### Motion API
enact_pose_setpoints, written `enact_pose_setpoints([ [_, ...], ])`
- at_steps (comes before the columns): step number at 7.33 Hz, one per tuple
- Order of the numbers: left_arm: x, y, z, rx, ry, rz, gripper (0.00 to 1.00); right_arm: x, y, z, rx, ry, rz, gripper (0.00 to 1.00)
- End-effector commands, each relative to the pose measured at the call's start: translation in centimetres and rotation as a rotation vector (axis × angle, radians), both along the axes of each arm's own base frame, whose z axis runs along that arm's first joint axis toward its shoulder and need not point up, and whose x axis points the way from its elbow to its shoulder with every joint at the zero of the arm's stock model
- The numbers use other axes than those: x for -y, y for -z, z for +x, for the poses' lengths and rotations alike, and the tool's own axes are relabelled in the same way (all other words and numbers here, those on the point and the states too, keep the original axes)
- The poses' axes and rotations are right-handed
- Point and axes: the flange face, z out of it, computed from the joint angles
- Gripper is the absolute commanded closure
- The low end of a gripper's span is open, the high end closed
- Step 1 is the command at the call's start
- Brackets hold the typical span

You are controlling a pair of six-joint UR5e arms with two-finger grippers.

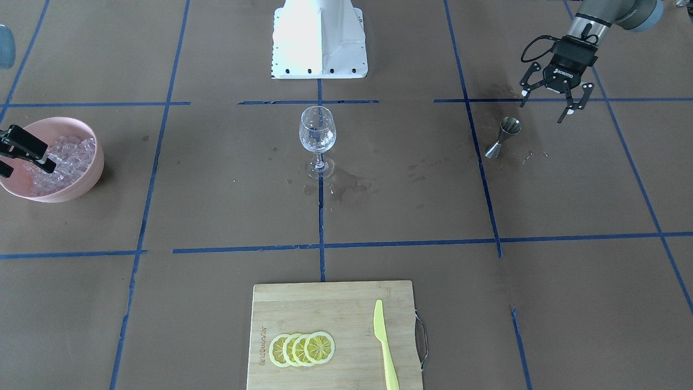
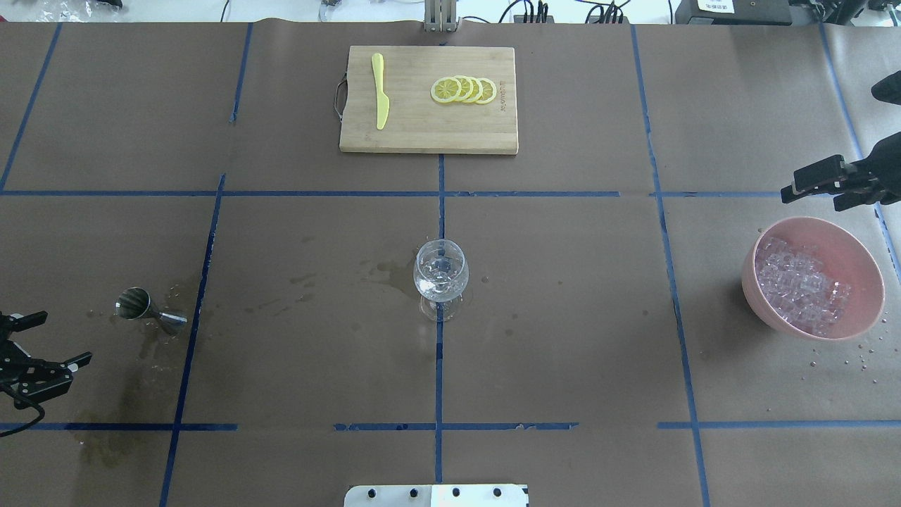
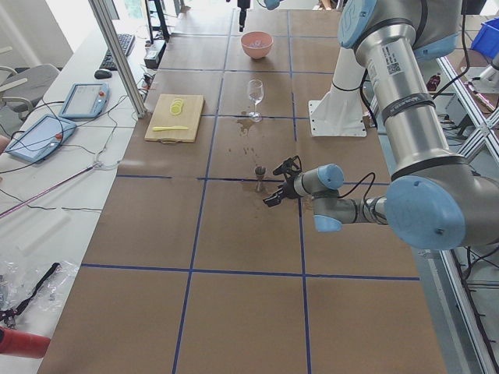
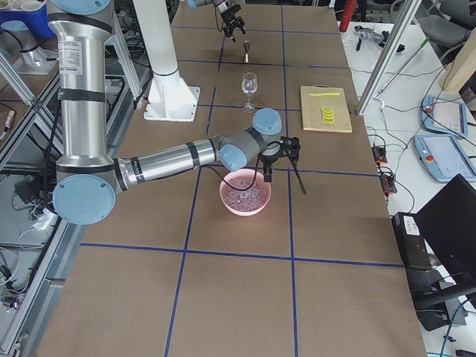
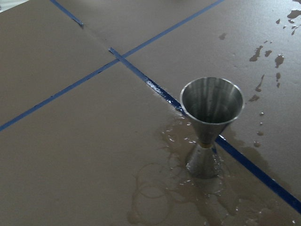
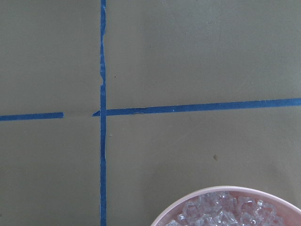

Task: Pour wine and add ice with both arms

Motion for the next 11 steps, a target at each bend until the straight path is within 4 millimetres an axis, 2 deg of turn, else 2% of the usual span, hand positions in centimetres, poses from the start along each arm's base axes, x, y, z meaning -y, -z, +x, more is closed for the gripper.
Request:
enact_pose_setpoints([
  [1,1.3,-2.0,-3.4,-0.007,-0.115,-0.105,0.01,-0.8,-0.5,-1.4,-0.005,-0.01,-0.06,0.0],
  [2,2.9,-3.3,-4.6,-0.011,-0.088,-0.135,0.01,-1.9,-1.6,-1.7,-0.023,-0.009,-0.086,0.0],
  [3,5.4,-3.4,-5.9,-0.019,-0.099,-0.229,0.01,-3.0,-3.0,-2.9,-0.063,-0.008,-0.115,0.0],
  [4,9.0,-2.0,-7.1,-0.042,-0.102,-0.284,0.01,-4.5,-4.7,-3.7,-0.1,-0.009,-0.152,0.0],
  [5,10.4,-1.5,-7.5,-0.041,-0.104,-0.295,0.01,-5.2,-5.5,-3.9,-0.108,-0.008,-0.177,0.0],
  [7,10.7,-1.2,-7.5,-0.043,-0.097,-0.289,0.01,-5.7,-6.1,-4.7,-0.125,-0.004,-0.196,0.03],
  [9,10.7,-0.9,-7.5,-0.047,-0.097,-0.285,0.01,-6.3,-7.2,-4.7,-0.138,0.001,-0.215,0.13],
  [10,10.9,-0.3,-7.5,-0.054,-0.096,-0.276,0.01,-6.3,-7.2,-4.8,-0.141,0.001,-0.22,0.29],
  [11,10.9,-0.2,-7.6,-0.057,-0.095,-0.276,0.01,-6.3,-7.3,-4.9,-0.148,-0.01,-0.224,0.51],
])
